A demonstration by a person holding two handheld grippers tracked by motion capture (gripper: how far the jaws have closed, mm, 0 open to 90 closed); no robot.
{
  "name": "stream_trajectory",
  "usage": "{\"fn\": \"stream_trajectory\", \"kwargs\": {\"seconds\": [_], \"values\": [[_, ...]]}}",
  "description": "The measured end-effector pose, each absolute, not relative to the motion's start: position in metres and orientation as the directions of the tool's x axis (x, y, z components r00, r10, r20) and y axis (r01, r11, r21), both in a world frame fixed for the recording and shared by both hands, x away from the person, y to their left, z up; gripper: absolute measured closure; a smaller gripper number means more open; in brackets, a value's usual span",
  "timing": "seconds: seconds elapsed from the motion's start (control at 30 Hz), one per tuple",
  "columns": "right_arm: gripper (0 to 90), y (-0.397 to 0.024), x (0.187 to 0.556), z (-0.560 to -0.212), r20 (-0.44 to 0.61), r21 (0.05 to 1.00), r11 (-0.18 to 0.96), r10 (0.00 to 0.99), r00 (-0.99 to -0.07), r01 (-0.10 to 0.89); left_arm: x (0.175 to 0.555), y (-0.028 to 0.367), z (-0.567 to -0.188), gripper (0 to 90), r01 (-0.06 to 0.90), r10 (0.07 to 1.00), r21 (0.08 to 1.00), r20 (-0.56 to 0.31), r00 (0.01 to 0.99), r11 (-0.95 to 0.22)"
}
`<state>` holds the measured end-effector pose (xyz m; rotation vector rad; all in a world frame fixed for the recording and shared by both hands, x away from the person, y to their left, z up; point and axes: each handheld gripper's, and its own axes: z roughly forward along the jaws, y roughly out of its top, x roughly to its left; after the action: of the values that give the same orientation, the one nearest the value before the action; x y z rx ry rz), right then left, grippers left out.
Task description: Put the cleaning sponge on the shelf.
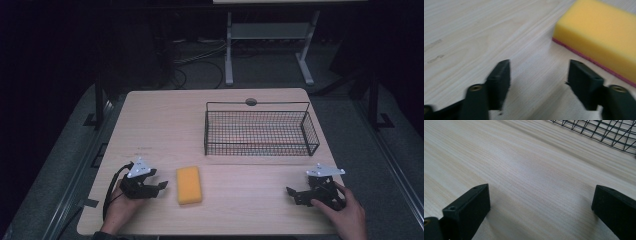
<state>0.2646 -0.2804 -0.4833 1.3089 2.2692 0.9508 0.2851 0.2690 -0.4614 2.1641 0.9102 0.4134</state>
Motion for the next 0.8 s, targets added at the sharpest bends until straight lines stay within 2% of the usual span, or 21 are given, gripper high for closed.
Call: {"fn": "stream_trajectory", "kwargs": {"seconds": [0.33, 0.8], "values": [[1.3, -0.28, 0.265, -0.483, 0.028, 0.701, 0.342, 0.864, -0.503, 0.626, 0.284, 0.268, -0.448, 87.6, 0.502, 0.707, 0.733, -0.041, 0.706, -0.458], [1.3, -0.28, 0.265, -0.483, 0.028, 0.701, 0.342, 0.864, -0.503, 0.626, 0.301, 0.252, -0.446, 89.5, 0.502, 0.682, 0.727, -0.064, 0.728, -0.468]]}}
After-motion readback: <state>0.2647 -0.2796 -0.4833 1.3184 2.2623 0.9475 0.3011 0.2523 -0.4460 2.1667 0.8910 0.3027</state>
